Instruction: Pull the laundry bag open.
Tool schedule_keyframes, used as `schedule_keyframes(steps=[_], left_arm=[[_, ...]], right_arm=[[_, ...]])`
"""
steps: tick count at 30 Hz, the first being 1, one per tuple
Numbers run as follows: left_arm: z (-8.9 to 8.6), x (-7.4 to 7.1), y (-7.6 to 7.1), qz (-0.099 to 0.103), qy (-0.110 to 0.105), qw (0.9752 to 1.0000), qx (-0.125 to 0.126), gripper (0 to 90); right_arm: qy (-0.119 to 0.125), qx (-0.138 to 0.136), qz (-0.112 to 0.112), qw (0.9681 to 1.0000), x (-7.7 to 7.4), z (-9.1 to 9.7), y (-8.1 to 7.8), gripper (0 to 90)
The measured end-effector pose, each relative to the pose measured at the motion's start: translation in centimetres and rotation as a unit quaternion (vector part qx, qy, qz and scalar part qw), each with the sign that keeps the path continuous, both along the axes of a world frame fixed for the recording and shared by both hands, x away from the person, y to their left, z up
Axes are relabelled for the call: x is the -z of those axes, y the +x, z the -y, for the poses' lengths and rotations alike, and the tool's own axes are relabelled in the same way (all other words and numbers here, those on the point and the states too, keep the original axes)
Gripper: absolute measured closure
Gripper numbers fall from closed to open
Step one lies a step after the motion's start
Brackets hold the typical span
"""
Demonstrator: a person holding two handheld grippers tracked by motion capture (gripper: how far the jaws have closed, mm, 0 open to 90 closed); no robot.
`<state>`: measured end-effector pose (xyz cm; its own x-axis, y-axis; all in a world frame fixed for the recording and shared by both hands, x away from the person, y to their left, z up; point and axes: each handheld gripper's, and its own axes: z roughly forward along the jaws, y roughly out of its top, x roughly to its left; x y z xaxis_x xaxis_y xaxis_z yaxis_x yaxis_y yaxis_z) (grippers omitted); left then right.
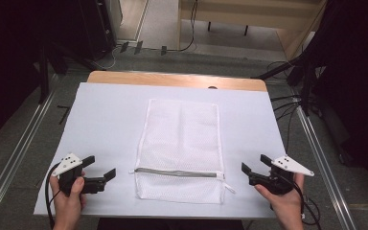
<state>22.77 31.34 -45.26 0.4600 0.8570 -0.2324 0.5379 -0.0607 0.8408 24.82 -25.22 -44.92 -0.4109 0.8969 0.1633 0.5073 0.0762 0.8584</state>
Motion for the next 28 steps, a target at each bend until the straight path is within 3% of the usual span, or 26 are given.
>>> schedule_keyframes(steps=[6, 12, 13, 18, 28], left_arm=[[-2.0, -0.2, 0.0, 0.02, -0.009, 0.9996, -0.015, 0.0], [-3.7, -0.4, -0.3, 0.036, 0.003, 0.9988, -0.034, 0.0], [-4.1, -0.3, -0.2, 0.036, -0.005, 0.9985, -0.04, 0.0], [-4.1, -0.2, -0.1, 0.034, 0.0, 0.9985, -0.043, 0.0], [-3.8, -0.1, 0.1, 0.031, 0.007, 0.9986, -0.042, 0.0]], right_arm=[[0.0, 0.036, -0.01, 0.9993, 0.9, 3.1, 0.0, 14.1], [0.014, 0.057, -0.01, 0.9982, 1.4, 5.5, -0.5, 14.1], [0.016, 0.063, -0.011, 0.9978, 1.5, 6.1, -0.6, 14.1], [0.018, 0.079, -0.012, 0.9966, 1.6, 6.7, -0.8, 14.3], [0.011, 0.076, -0.008, 0.997, 1.7, 6.5, -0.9, 14.3]])
